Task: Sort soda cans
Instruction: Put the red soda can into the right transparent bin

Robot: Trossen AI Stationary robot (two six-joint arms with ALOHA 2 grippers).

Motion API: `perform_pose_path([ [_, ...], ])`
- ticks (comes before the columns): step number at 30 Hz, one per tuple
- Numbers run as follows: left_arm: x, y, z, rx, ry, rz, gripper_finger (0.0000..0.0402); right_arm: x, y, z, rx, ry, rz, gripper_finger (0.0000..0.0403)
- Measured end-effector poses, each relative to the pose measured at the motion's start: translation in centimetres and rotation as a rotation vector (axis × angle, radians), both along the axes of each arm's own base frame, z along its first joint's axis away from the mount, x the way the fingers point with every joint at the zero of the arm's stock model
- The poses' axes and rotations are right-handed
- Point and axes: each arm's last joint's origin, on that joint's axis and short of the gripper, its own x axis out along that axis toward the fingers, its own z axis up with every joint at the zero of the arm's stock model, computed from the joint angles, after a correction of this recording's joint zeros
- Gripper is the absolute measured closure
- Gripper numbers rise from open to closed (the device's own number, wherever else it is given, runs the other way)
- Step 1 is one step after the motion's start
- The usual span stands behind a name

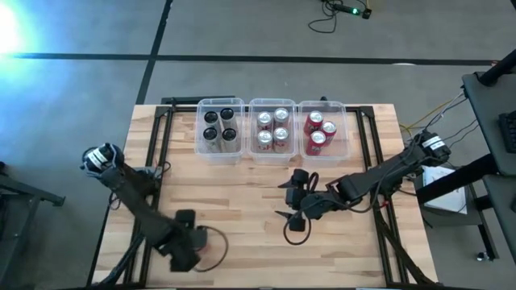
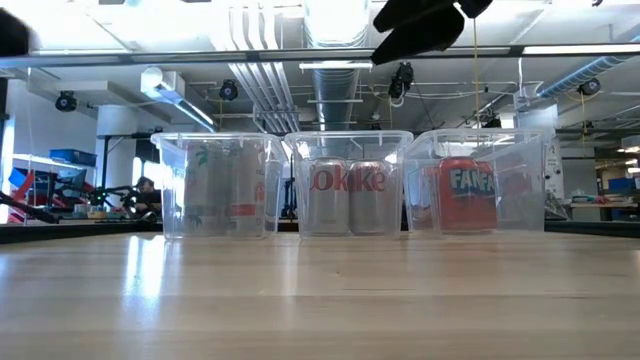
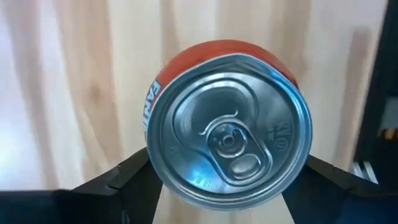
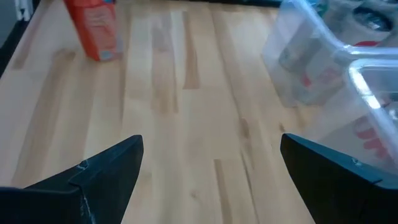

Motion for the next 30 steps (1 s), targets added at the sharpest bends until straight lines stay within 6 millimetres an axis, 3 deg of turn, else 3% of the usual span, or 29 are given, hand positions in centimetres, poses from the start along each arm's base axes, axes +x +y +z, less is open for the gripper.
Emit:
perform_pose_path([
  [5, 2.9, 2.4, 0.0, 0.044, -0.092, -0.004, 0.0138, 0.2, 0.2, -0.9, 0.011, 0.026, 0.021, 0.0028],
  [16, 8.0, 6.1, -0.3, 0.049, -0.267, -0.024, 0.0139, 1.5, 1.6, -5.1, 0.068, 0.170, 0.132, 0.0028],
  [20, 8.5, 7.0, -0.4, 0.061, -0.270, -0.023, 0.0139, 2.3, 2.0, -6.8, 0.069, 0.180, 0.134, 0.0028],
  [26, 8.0, 7.6, -2.2, 0.072, -0.235, -0.024, 0.0139, 3.6, 2.4, -10.2, 0.062, 0.211, 0.124, 0.0028],
  [30, 8.4, 7.4, -3.0, 0.050, -0.313, -0.010, 0.0139, 4.1, 2.5, -11.9, 0.071, 0.223, 0.107, 0.0028],
])
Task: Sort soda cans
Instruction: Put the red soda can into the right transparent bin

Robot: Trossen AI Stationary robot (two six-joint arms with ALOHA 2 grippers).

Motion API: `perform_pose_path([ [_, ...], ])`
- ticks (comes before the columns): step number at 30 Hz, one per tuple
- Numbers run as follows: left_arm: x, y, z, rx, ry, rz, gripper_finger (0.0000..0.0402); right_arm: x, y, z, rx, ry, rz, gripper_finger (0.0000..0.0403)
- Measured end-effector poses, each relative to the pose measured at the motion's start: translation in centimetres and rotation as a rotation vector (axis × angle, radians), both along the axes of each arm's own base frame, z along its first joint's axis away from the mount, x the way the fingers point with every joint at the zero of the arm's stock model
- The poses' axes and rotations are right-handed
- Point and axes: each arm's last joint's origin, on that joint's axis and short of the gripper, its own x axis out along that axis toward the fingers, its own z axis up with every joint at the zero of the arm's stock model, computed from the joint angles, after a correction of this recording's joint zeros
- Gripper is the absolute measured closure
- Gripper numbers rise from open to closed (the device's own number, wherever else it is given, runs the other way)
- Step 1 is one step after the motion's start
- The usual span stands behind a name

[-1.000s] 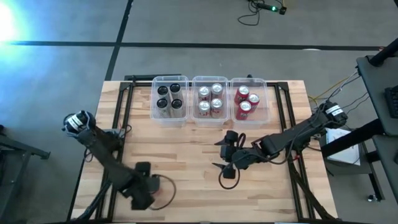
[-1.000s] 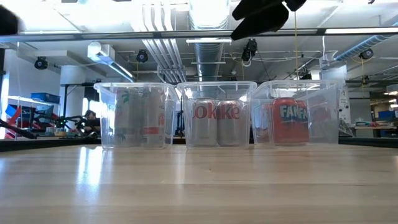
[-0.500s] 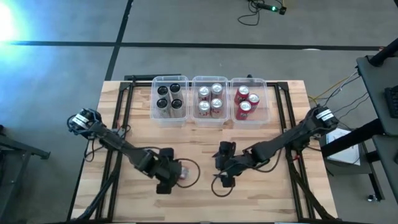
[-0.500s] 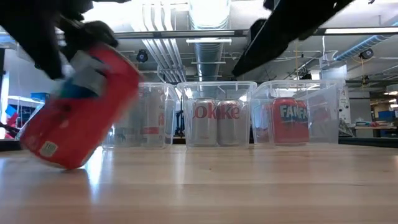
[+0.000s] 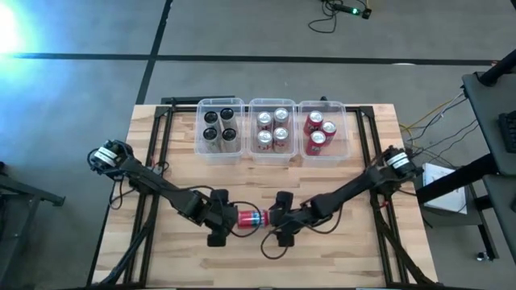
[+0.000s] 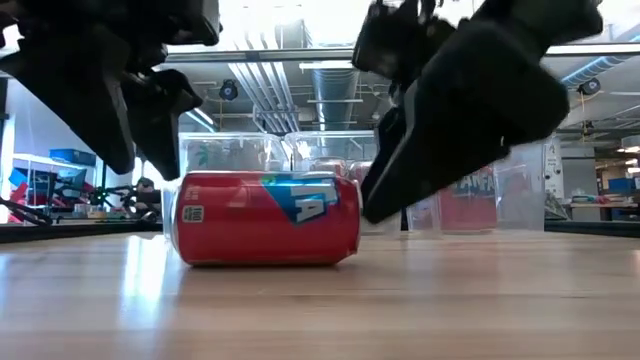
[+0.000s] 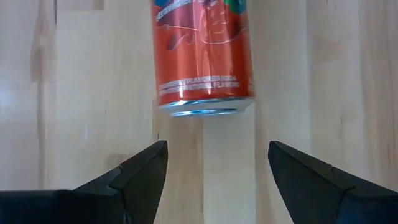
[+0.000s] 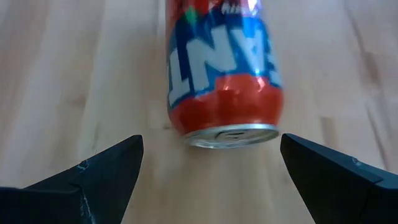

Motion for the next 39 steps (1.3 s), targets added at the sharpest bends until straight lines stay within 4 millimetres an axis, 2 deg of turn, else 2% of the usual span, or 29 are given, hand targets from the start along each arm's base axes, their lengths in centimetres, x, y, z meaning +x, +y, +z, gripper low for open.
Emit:
perform_pose_path([
  [6, 0.5, -0.2, -1.0, 0.017, -0.008, -0.019, 0.0139, 0.8, -0.4, -2.3, -0.005, 0.011, -0.018, 0.0028],
  [9, 1.0, -0.4, -2.3, 0.045, 0.000, -0.034, 0.0139, 1.4, -1.0, -3.1, 0.003, -0.003, -0.036, 0.0028],
  [13, 1.6, -0.6, -4.3, 0.082, 0.052, -0.056, 0.0139, 2.0, -1.3, -3.6, 0.008, -0.029, -0.048, 0.0028],
  [17, 1.9, -0.7, -5.5, 0.092, 0.079, -0.062, 0.0139, 1.9, -1.3, -3.3, -0.002, -0.035, -0.033, 0.0038],
  [23, 2.0, -0.8, -5.8, 0.092, 0.087, -0.062, 0.0140, 1.7, -1.4, -1.4, 0.000, -0.061, -0.022, 0.0078],
  [28, 2.0, -0.6, -5.5, 0.095, 0.084, -0.054, 0.0148, 1.6, -1.4, -0.8, -0.005, -0.067, -0.010, 0.0106],
  [39, 1.0, 0.2, -4.5, 0.127, 0.137, -0.036, 0.0150, 1.5, -1.5, -1.2, -0.015, -0.046, -0.011, 0.0099],
])
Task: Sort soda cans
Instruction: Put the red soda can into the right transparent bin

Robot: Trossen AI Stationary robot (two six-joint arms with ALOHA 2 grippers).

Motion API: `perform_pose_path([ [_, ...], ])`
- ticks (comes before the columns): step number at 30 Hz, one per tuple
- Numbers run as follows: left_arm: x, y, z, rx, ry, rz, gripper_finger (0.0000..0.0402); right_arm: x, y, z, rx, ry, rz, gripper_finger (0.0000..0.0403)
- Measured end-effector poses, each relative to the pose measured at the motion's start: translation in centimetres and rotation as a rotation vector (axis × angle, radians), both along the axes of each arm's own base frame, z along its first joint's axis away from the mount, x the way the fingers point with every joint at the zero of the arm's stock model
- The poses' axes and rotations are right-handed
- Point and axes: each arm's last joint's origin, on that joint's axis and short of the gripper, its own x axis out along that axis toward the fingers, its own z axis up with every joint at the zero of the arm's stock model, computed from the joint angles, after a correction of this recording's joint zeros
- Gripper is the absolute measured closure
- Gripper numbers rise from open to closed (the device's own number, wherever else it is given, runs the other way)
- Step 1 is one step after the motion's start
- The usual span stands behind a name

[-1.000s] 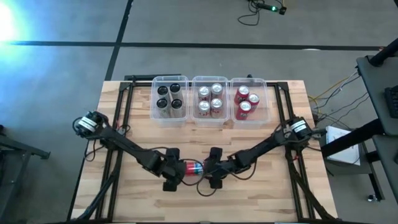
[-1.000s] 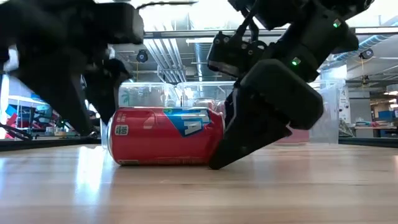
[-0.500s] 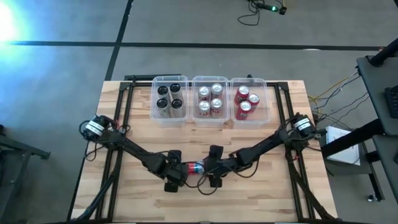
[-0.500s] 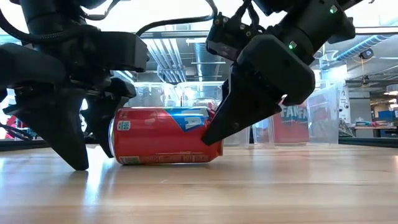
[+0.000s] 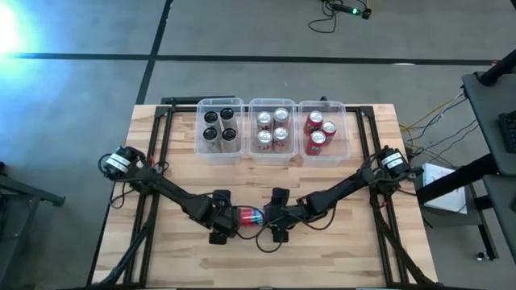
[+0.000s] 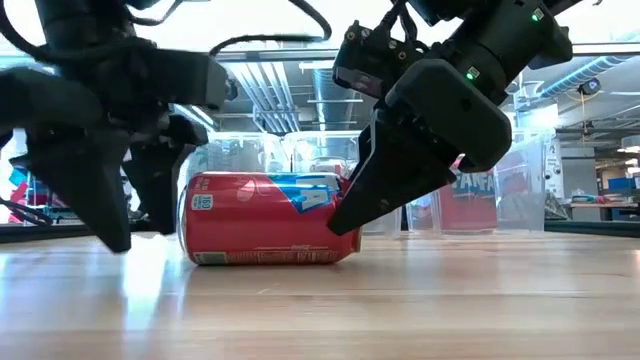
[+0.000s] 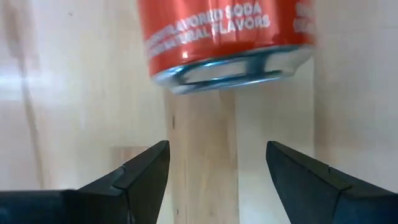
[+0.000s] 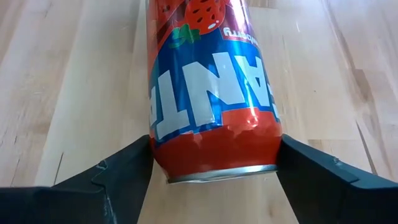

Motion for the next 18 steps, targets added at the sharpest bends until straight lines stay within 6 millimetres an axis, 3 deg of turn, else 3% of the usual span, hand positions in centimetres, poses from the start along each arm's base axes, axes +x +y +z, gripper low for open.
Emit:
perform_pose_path([
  [9, 0.7, 0.2, 3.8, -0.114, -0.192, 0.070, 0.0126, 0.0, 0.0, 0.0, 0.004, 0.003, -0.005, 0.0107],
  [18, 3.7, 2.5, 2.6, -0.191, -0.276, 0.142, 0.0064, 0.0, 0.0, -0.1, 0.006, 0.010, -0.012, 0.0109],
])
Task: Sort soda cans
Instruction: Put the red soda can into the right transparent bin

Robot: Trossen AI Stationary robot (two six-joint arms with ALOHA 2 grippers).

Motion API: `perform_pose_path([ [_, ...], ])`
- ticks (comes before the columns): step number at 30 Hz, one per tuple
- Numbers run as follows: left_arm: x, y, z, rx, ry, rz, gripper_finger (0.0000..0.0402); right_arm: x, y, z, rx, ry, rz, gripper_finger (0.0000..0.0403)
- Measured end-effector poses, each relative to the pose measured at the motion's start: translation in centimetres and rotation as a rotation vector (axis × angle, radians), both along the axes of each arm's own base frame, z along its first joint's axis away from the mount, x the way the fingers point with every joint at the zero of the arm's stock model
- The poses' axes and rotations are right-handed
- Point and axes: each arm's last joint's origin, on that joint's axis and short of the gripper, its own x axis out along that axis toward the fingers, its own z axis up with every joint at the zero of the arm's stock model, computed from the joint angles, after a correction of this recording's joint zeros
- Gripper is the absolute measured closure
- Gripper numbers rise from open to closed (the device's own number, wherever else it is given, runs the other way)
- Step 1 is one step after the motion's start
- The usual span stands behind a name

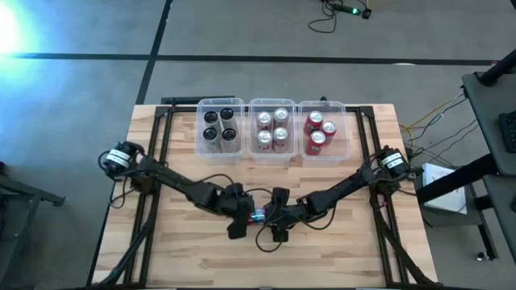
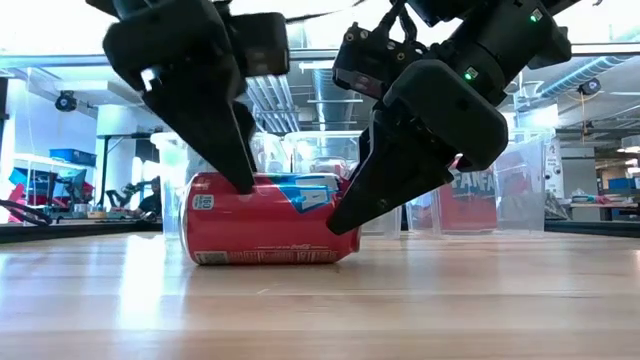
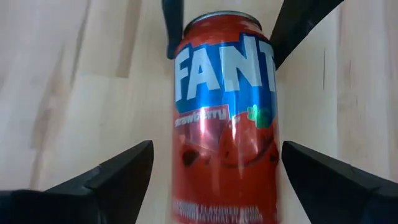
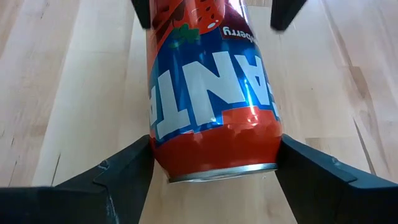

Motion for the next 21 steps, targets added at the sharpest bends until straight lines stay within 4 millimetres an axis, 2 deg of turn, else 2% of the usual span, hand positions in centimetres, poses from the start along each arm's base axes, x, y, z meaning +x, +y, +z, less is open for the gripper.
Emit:
perform_pose_path([
  [8, 1.0, -0.1, -2.2, 0.007, 0.053, -0.045, 0.0065, 0.0, 0.0, 0.0, -0.002, 0.007, -0.004, 0.0106],
  [13, 2.2, -0.5, -2.8, 0.032, 0.054, -0.037, 0.0072, 0.0, -0.1, -0.1, -0.003, 0.008, -0.002, 0.0110],
  [21, 3.7, -1.0, -3.8, 0.056, 0.065, -0.042, 0.0115, -0.2, 0.1, -0.1, -0.011, 0.022, 0.009, 0.0085],
])
